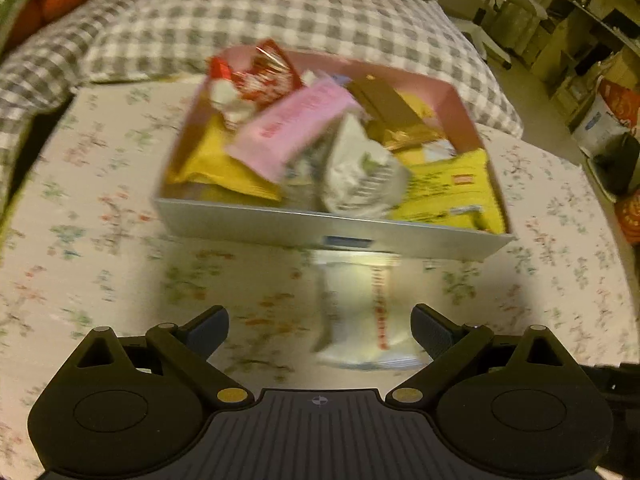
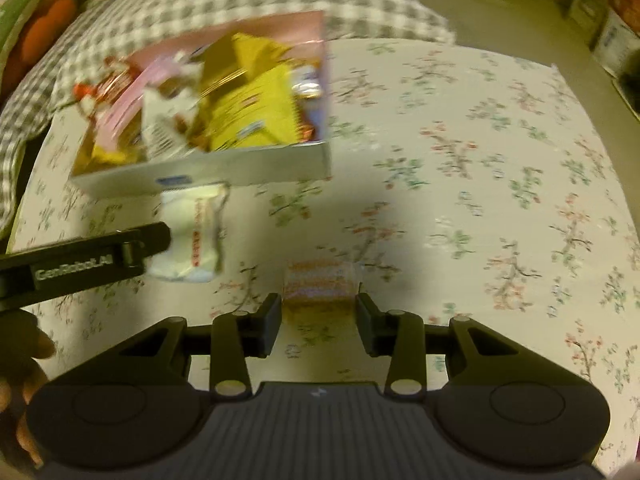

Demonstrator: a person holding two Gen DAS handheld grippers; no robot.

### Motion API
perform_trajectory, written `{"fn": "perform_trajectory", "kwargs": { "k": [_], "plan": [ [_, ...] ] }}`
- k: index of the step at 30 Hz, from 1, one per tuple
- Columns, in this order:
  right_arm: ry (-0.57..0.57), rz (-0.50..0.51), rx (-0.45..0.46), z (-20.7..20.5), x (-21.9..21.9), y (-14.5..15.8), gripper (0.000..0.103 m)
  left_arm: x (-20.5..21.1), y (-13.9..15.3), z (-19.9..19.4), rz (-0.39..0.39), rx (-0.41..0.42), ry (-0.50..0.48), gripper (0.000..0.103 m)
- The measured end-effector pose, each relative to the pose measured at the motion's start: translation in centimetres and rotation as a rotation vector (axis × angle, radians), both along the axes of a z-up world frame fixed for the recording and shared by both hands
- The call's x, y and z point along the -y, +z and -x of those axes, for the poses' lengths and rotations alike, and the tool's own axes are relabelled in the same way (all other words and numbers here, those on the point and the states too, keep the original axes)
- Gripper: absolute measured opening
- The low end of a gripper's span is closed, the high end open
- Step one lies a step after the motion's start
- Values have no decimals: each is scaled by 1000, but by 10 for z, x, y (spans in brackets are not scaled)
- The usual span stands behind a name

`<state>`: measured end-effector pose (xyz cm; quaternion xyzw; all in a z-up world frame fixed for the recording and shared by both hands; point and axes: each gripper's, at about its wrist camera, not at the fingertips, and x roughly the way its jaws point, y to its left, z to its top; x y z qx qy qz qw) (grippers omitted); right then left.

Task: Organize snacks
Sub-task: 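Grasp the white wrapped biscuit with the left gripper while the right grasps the brown wafer cake, then lift both snacks and carry them toward the pink box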

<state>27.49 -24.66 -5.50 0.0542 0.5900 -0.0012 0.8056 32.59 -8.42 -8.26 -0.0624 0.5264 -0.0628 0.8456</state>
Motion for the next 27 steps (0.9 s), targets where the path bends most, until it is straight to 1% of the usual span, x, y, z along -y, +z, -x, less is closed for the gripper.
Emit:
{"fn": "perform_trajectory", "kwargs": {
  "k": [3,6,8,10,11,12,13,14,15,16,18,20,23,27],
  "plan": [
    [-19,8,4,1,10,0,36,14,-6,-8,-11,-13,-9,98],
    [-27,6,3,0,18,-3,36,26,-14,-12,-74,-25,-39,98],
    [-29,6,6,0,20,-2,36,30,-19,-11,-93,-26,-55,98],
    [-30,5,7,-1,19,-2,36,32,-24,-9,-107,-27,-65,94],
    [-29,3,7,-1,18,-2,36,33,-25,-8,-115,-24,-71,85],
    [-28,2,7,-1,17,-2,36,33,-26,-8,-122,-24,-84,79],
    [-24,0,8,-1,15,-2,36,32,-25,-7,-137,-9,-93,69],
    [-20,-4,10,1,13,0,36,31,-25,-5,-144,6,-104,55],
    [-15,-10,14,2,12,2,36,29,-24,-4,-146,23,-114,47],
    [-9,-15,20,3,11,4,36,27,-23,-3,-149,30,-113,45],
    [2,-25,28,3,10,6,36,19,-21,-2,-111,23,-113,44],
    [-1,-41,29,2,11,8,36,12,-19,0,-92,16,-115,44],
    [-7,-49,28,2,12,8,36,4,-15,4,-89,15,-111,44],
    [-2,-46,26,2,9,8,36,-5,-4,9,-86,43,-99,44]
  ]
}}
